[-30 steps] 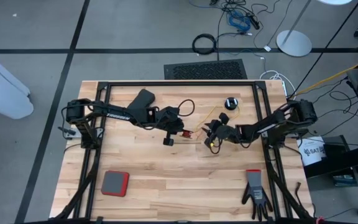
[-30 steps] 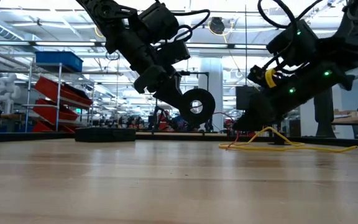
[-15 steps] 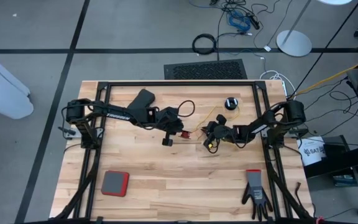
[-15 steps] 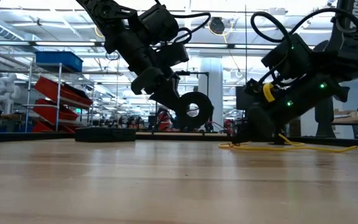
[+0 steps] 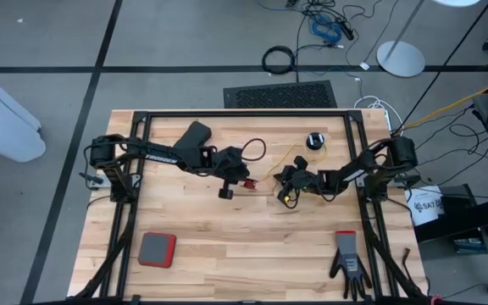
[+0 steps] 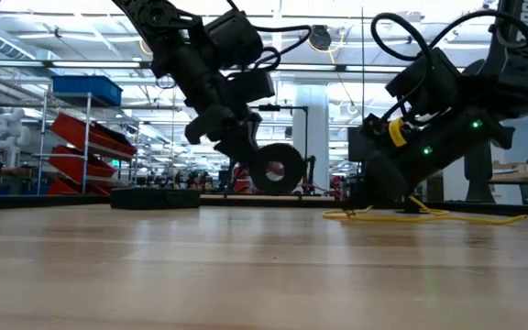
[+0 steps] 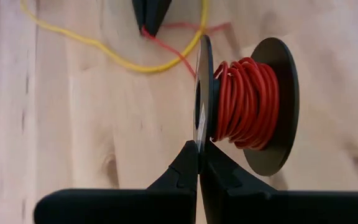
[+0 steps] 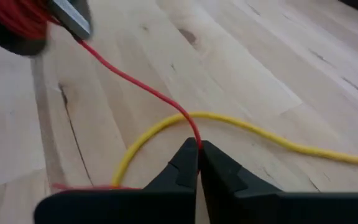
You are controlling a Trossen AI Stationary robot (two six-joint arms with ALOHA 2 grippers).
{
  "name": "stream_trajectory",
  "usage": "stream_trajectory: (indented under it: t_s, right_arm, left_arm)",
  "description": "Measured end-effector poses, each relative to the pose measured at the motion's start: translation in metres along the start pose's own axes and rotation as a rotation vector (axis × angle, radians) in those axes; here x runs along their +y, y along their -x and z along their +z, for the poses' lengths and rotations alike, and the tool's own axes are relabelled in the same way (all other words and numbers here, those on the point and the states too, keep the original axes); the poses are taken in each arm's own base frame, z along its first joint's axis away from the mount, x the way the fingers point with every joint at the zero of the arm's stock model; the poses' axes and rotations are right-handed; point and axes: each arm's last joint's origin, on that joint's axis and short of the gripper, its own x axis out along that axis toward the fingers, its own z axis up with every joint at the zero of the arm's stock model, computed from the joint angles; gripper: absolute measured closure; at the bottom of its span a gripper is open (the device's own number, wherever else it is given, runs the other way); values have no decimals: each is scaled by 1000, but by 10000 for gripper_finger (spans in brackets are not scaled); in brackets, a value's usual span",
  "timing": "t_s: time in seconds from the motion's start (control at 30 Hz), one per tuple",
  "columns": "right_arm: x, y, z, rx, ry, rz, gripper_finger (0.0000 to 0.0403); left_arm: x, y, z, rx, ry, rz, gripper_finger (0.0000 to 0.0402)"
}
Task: Coil cords
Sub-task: Coil the red wire on the spool
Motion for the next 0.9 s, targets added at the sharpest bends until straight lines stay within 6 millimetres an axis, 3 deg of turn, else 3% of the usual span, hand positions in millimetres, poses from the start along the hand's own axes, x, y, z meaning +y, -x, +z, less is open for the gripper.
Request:
stream_trajectory:
  t_s: [0.53, 0.77, 0.9]
  right_arm:
    - [15, 30, 39, -181, -53, 153, 403]
    - [31, 29, 69, -237, -41, 178, 403]
    - [35, 25, 79, -254, -49, 105, 403]
  left_arm:
    - [10, -9, 0, 59, -17, 280, 398]
    - [15, -24, 5, -18, 34, 410, 398]
    - [19, -24, 13, -121, 100, 463, 398]
